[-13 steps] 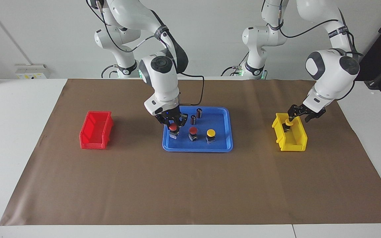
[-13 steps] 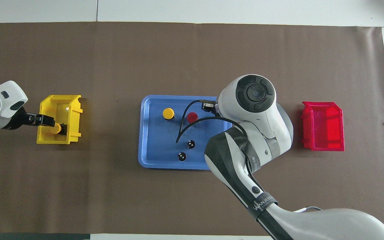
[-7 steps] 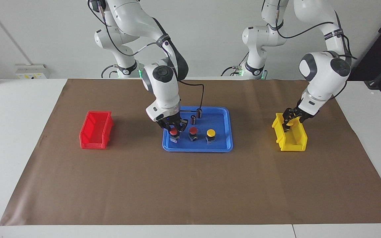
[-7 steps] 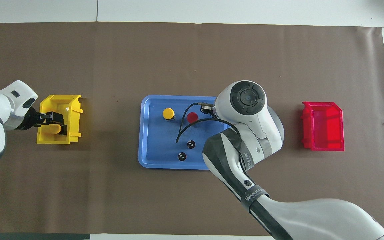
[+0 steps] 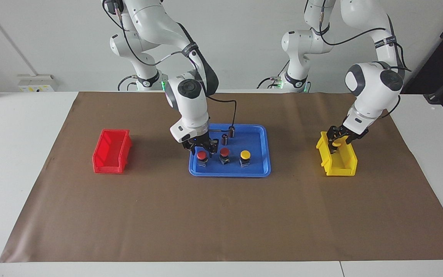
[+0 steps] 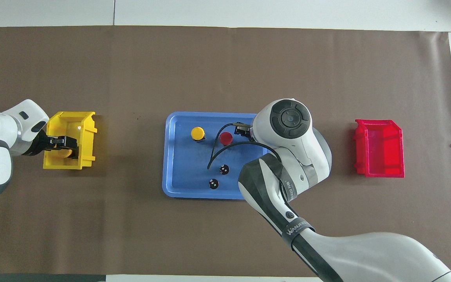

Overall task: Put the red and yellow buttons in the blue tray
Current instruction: 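Lower the red button into the tray while the left gripper grasps yellow, then lift the second yellow button with the left gripper while the right gripper withdraws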

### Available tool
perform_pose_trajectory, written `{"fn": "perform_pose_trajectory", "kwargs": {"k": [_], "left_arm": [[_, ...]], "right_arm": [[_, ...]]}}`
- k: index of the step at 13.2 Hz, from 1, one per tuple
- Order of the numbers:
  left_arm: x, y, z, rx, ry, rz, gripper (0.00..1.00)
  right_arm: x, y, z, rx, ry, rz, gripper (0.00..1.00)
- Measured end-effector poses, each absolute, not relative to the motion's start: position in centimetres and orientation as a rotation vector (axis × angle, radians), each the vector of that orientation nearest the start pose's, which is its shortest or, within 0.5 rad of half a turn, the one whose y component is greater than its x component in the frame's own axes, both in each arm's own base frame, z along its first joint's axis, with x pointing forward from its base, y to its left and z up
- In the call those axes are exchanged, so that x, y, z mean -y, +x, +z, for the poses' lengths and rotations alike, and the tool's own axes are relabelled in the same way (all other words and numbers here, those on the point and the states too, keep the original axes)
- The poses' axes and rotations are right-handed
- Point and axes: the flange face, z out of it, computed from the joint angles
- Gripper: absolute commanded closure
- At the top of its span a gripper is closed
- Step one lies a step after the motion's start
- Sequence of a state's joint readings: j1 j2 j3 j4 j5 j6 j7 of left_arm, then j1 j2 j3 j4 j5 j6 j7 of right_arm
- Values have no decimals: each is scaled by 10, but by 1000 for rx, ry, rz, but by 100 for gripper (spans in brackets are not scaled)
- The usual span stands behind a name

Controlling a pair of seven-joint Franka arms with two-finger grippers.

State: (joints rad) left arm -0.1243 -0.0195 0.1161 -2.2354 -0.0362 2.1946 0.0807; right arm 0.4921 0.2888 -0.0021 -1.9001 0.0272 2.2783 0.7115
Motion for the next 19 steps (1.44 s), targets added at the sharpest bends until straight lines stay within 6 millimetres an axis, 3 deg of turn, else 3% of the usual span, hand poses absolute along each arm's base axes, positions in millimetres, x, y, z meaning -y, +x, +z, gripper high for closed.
{"fn": "perform_pose_trajectory", "kwargs": {"k": [1,3,5,8,10,11,14,16,17,19], "left_arm": [[5,517,375,-108,-3172,40,22],[5,515,371,-119,-3172,52,23],[4,514,370,-128,-3171,54,26],[3,512,366,-127,-3171,61,34],[2,512,366,-127,-3171,59,77],[2,512,366,-127,-3171,58,87],[2,513,367,-124,-3171,53,95],[0,521,384,-121,-3172,37,98],[0,529,406,-125,-3174,49,98],[7,547,477,-155,-3175,50,98]], "right_arm": [[-290,561,374,-377,-3060,-98,0],[-259,584,422,-400,-3108,-104,0],[-200,599,479,-362,-3141,-91,0],[-77,595,543,-271,-3168,-64,0],[-13,578,576,-246,-3173,-54,0],[8,567,589,-219,-3178,-28,0],[39,545,608,-142,-3184,43,0],[55,540,614,-134,-3186,67,0],[63,539,613,-131,-3185,80,0],[80,537,612,-159,-3182,93,0]]}}
